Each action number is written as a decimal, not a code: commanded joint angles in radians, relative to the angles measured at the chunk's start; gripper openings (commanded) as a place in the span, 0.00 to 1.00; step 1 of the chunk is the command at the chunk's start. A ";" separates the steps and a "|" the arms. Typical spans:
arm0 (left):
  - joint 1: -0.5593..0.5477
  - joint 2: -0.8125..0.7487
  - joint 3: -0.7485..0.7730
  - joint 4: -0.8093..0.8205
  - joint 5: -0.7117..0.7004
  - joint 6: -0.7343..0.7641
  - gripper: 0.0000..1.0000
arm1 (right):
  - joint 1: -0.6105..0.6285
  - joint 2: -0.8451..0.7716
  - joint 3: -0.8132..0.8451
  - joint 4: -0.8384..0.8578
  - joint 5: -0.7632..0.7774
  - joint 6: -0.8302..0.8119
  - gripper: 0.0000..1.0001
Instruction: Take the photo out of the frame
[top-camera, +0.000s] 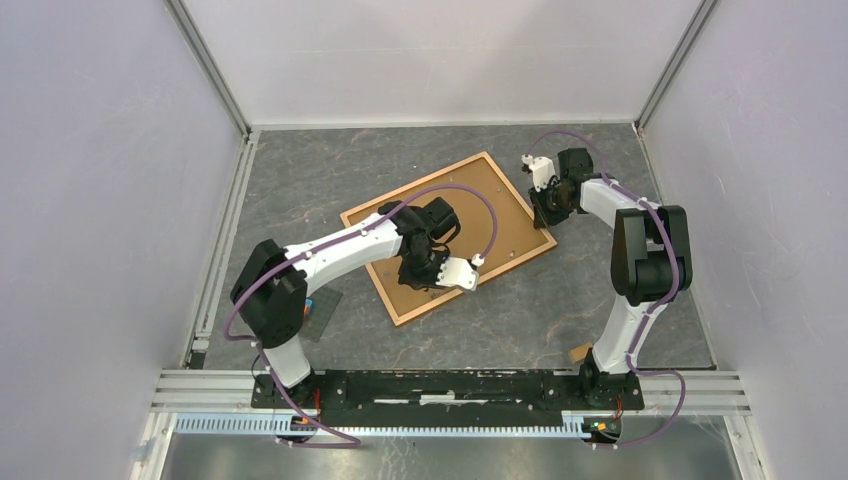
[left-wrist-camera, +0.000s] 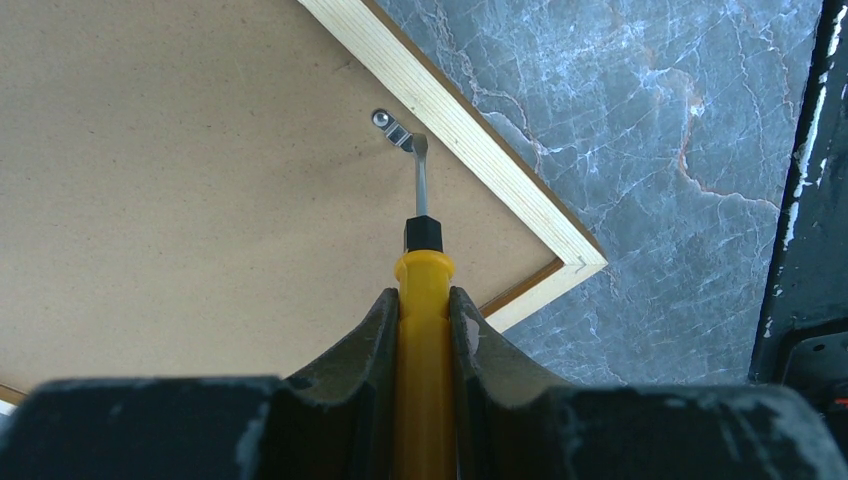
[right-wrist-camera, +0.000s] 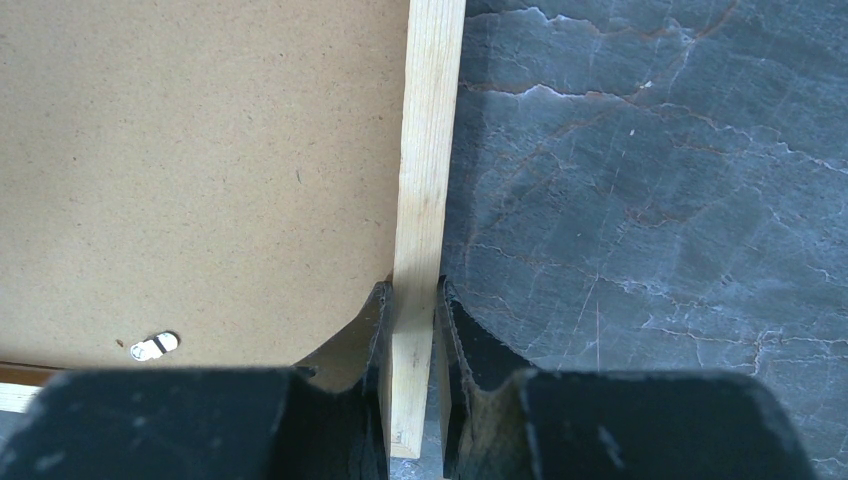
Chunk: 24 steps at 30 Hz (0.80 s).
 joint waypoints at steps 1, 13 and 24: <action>-0.010 0.000 -0.003 0.017 -0.007 0.021 0.02 | -0.006 0.044 -0.003 0.007 0.036 -0.032 0.00; -0.015 0.046 0.020 0.054 -0.177 0.002 0.02 | -0.006 0.051 0.008 0.009 0.040 -0.032 0.00; -0.006 0.062 0.041 0.105 -0.296 -0.039 0.02 | -0.006 0.044 0.003 0.010 0.044 -0.043 0.00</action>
